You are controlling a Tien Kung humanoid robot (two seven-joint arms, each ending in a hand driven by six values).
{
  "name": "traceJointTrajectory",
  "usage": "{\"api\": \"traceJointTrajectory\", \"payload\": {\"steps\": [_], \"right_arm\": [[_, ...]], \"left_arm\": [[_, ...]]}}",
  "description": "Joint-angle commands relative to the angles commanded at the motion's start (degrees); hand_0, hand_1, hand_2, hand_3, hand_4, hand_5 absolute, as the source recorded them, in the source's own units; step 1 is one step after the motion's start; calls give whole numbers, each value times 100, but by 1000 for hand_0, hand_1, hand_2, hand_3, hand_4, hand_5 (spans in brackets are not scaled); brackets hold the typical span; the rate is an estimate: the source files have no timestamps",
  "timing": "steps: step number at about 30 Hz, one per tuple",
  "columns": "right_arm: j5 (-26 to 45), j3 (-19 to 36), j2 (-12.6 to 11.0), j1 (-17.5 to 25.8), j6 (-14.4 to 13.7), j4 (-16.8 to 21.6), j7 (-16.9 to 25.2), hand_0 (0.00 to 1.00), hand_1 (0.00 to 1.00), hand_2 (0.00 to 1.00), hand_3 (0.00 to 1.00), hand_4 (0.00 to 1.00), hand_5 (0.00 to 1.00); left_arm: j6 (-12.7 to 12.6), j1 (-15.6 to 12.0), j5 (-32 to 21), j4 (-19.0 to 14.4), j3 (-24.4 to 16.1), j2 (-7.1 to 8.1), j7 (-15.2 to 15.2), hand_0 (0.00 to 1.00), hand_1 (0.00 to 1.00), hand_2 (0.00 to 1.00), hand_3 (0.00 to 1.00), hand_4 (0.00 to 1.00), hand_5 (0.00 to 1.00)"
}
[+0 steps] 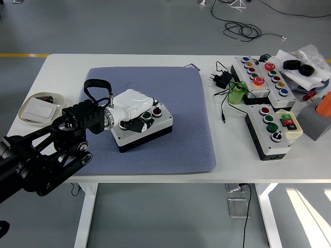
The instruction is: Pick up the button,place it on the desk,press the button,press the button
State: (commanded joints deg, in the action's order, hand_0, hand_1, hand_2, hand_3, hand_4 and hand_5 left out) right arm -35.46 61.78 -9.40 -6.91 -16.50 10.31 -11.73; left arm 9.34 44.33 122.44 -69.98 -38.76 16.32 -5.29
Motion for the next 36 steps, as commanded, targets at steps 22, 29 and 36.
{"api": "traceJointTrajectory", "payload": {"steps": [22,29,36], "right_arm": [[35,-40,5,11,5,0,11,787,797,817,751,412,479],[51,-39,5,-10,5,0,17,787,797,817,751,412,479],[53,-35,6,-14,6,0,19,787,797,817,751,412,479]], "left_arm": [[116,12,-38,283,-7,-16,-149,34,89,120,700,509,265],[295,31,-61,281,9,-2,-209,34,92,123,699,503,264],[201,28,-60,231,-81,21,-196,34,91,122,700,504,262]]}}
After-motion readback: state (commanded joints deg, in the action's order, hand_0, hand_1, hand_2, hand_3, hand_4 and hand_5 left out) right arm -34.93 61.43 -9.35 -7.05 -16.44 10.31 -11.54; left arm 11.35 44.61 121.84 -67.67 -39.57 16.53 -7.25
